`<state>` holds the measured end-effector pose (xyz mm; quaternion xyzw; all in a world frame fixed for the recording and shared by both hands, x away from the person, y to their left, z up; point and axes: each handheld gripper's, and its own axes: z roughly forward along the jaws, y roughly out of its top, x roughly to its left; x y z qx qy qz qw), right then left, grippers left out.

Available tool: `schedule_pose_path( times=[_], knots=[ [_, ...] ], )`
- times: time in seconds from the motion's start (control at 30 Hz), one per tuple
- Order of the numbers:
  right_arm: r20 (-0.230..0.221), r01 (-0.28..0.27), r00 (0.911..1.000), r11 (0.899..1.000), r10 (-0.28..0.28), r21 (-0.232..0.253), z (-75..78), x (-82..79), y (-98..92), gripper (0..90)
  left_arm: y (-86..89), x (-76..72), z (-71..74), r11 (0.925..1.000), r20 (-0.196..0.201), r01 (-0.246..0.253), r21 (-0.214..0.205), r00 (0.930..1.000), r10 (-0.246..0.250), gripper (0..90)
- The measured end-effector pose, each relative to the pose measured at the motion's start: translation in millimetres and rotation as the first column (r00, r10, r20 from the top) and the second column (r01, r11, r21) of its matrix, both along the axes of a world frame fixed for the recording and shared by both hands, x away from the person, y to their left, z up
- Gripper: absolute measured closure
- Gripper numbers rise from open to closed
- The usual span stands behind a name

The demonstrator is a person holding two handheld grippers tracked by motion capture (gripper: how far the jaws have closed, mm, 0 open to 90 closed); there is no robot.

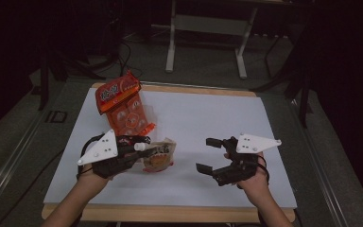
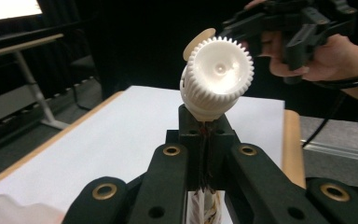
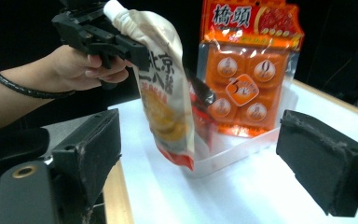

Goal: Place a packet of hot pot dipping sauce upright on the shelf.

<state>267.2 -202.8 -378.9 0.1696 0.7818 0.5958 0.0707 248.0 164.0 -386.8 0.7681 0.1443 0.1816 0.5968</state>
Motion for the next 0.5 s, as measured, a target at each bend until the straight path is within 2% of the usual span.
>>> schedule_pose_path(
  times=[0.1,0.2,0.23,0.37,0.5],
  knots=[
    [-0.014,0.014,0.9998,1.0,-0.014,0.015,-2.1,3.1,-3.9,14.3,9.6,6.1,-0.8,0.9999,0.013,-0.013,-0.003,0.9998,0.013,88.6],
    [-0.009,0.035,0.9994,0.999,-0.035,0.005,-6.0,6.1,-6.5,16.0,18.3,13.3,-2.5,0.9998,0.011,-0.02,-0.001,0.9997,0.02,88.5],
    [-0.005,0.039,0.9992,0.999,-0.039,0.009,-7.1,6.8,-7.1,16.5,21.1,16.7,-3.5,0.9998,0.002,-0.018,0.005,0.9998,0.018,88.5],
    [-0.012,0.041,0.9991,0.999,-0.04,0.015,-11.2,9.6,-9.4,16.5,25.0,21.2,-8.1,0.9978,0.037,-0.044,0.05,0.9984,0.042,88.5],
    [-0.022,0.037,0.9991,0.999,-0.036,0.01,-13.5,11.0,-8.8,16.5,31.0,28.7,-14.2,0.997,0.016,-0.059,0.051,0.9982,0.058,88.5]
  ],
)
